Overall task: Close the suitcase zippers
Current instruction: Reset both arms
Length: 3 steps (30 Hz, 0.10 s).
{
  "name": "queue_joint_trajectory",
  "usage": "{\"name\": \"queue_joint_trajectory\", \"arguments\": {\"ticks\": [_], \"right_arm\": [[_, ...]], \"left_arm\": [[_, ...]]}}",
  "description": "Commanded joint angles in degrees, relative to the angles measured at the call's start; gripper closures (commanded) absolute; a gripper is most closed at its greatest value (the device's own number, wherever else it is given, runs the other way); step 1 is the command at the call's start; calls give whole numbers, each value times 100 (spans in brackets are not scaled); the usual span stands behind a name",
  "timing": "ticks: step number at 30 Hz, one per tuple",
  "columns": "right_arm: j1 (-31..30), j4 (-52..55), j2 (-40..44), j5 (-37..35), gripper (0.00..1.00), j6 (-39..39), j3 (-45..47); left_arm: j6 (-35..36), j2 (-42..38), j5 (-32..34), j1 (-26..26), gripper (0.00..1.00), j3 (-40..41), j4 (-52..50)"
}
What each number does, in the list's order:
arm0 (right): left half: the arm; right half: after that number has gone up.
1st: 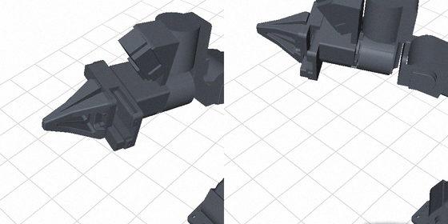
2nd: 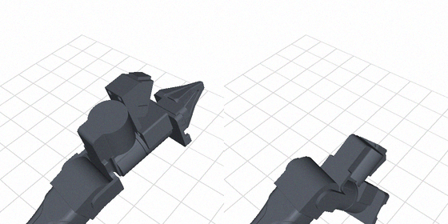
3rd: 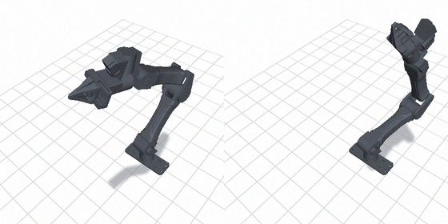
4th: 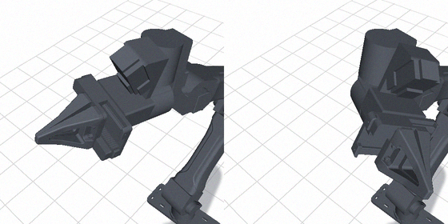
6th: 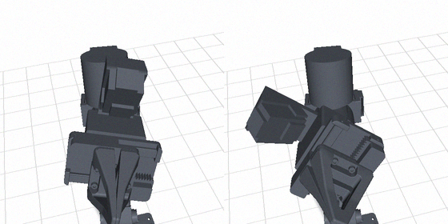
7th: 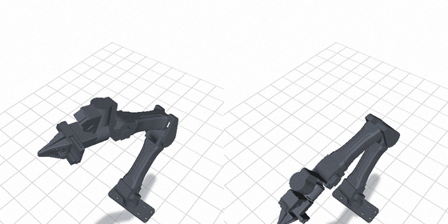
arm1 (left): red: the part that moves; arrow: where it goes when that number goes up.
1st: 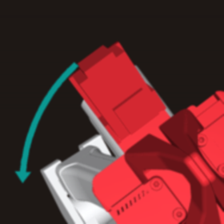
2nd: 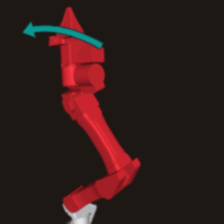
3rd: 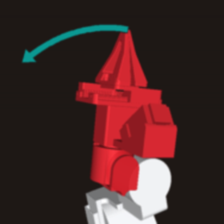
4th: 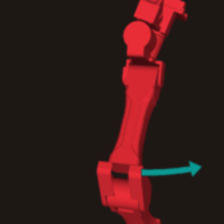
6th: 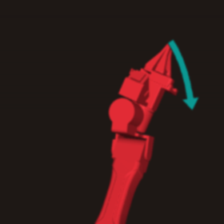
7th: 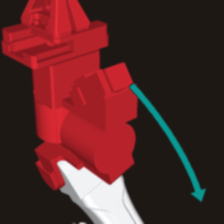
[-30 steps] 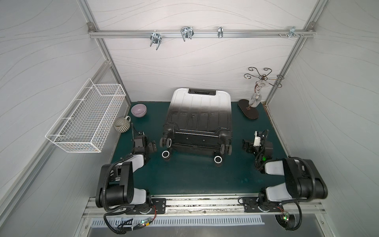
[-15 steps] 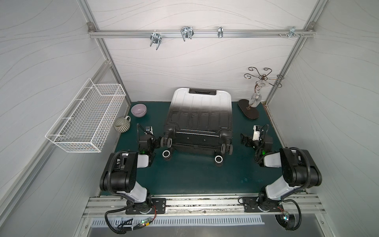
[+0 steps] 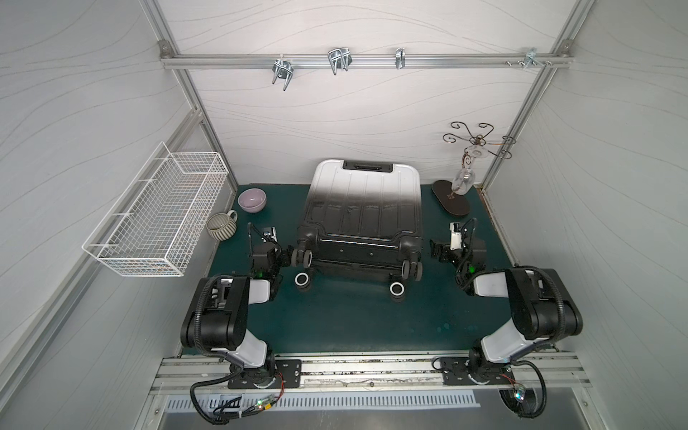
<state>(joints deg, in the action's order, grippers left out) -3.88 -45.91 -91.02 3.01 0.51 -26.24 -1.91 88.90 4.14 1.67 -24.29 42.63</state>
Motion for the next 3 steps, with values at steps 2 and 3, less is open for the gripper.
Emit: {"name": "queue_joint_trajectory", "arguments": {"ticks": [2,3], "right_arm": [[26,12,31,-41,1,-104,37],[26,17,21,-41,1,-104,31]], "left_arm": [[57,-37,78,-31,1,-140,148],[57,-40,85,-35,1,-129,157]]}}
